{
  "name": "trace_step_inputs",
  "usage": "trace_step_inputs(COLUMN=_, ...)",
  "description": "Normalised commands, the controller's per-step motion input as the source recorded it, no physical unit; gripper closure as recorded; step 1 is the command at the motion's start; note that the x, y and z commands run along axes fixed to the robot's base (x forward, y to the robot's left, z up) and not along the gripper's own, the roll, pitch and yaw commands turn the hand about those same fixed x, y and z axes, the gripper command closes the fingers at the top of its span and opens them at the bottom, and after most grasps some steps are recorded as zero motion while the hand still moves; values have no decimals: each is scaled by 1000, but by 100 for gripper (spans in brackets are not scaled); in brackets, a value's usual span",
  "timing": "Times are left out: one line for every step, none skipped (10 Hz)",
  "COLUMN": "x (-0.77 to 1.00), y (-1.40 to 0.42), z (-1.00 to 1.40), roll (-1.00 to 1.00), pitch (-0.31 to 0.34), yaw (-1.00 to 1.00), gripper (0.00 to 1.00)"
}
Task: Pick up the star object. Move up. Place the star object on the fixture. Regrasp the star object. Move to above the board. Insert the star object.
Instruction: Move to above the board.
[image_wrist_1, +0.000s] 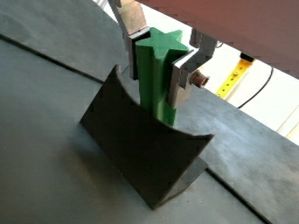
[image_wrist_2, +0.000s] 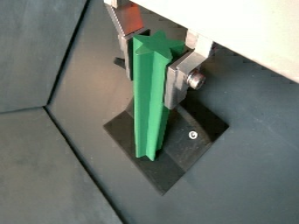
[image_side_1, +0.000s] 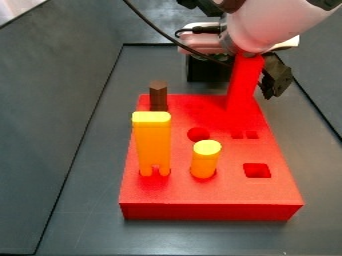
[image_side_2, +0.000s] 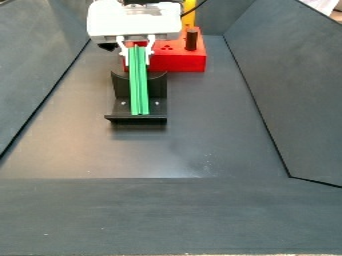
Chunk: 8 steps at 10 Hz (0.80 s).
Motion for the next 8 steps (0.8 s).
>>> trace_step_inputs(x=171, y=17, z=1000, roll=-188, pitch=422, yaw=-70, gripper=100)
trace_step_inputs(x=159, y=14, z=1000, roll=-158, pitch=416, yaw=54, gripper=100)
trace_step_inputs(x=156, y=11, z=1000, roll=-130, pitch=390, yaw=116, gripper=100)
trace_step_inputs(x=151, y=7, z=1000, roll=-84, pitch=328, yaw=208, gripper=100)
trace_step_inputs(x=151, y=6, z=1000, roll=-62, pitch=273, yaw=251, gripper=100)
trace_step_inputs(x=149, y=3, z=1000, roll=-43, pitch=197, yaw=276, gripper=100)
trace_step_inputs(x=147, y=2, z=1000, roll=-35, pitch=154, yaw=279, gripper=100)
trace_step_inputs(x=138, y=-1, z=1000, roll=-27, pitch=77, yaw=261, gripper=100)
